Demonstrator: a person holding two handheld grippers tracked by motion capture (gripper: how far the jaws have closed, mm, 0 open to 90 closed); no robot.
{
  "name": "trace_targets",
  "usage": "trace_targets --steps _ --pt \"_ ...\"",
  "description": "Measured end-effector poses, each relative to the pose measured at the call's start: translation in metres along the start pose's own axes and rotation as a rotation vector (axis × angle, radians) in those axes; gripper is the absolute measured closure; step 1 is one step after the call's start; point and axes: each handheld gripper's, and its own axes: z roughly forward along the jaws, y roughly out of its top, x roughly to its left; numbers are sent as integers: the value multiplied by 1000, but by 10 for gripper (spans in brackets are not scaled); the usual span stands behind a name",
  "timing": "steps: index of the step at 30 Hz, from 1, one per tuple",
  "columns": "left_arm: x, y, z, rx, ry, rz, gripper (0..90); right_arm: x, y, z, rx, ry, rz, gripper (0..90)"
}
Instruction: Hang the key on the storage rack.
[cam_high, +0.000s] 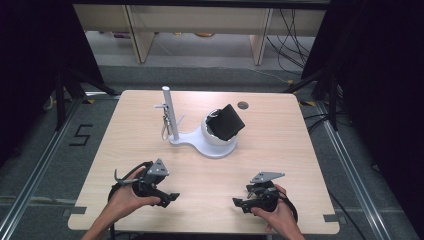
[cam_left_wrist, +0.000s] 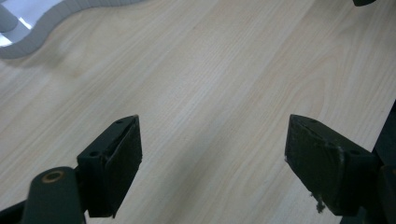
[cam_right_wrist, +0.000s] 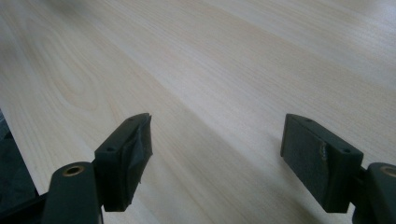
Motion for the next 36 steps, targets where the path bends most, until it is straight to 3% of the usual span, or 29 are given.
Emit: trace_targets --steps 2,6,11,12,14,16,17,19,21,29,36 --pt "-4 -2 5 5 12 18 188 -1 1 0 14 -2 -12 256" --pt "-16 -9 13 31 -10 42 184 2 1 0 16 2 -19 256" --pt "-26 -17 22 32 -28 45 184 2 1 1 4 1 -16 256" --pt "-28 -19 24 16 -27 27 184 2 1 1 3 2 -18 256" --pt "-29 -21 25 11 -26 26 184 2 1 2 4 2 -15 256" --pt "-29 -23 27 -3 -58 -1 184 2 1 1 19 2 -25 256" --pt "-29 -25 28 0 -53 -11 184 3 1 1 19 2 -25 256" --pt "-30 -26 27 14 -42 5 184 3 1 1 22 3 -17 256" --pt "-31 -29 27 6 -40 -11 184 3 1 0 31 4 -20 256" --pt "-39 -38 30 29 -53 -7 183 4 1 2 6 0 -20 256" --pt "-47 -44 32 43 -47 23 183 3 1 1 22 -2 -25 256"
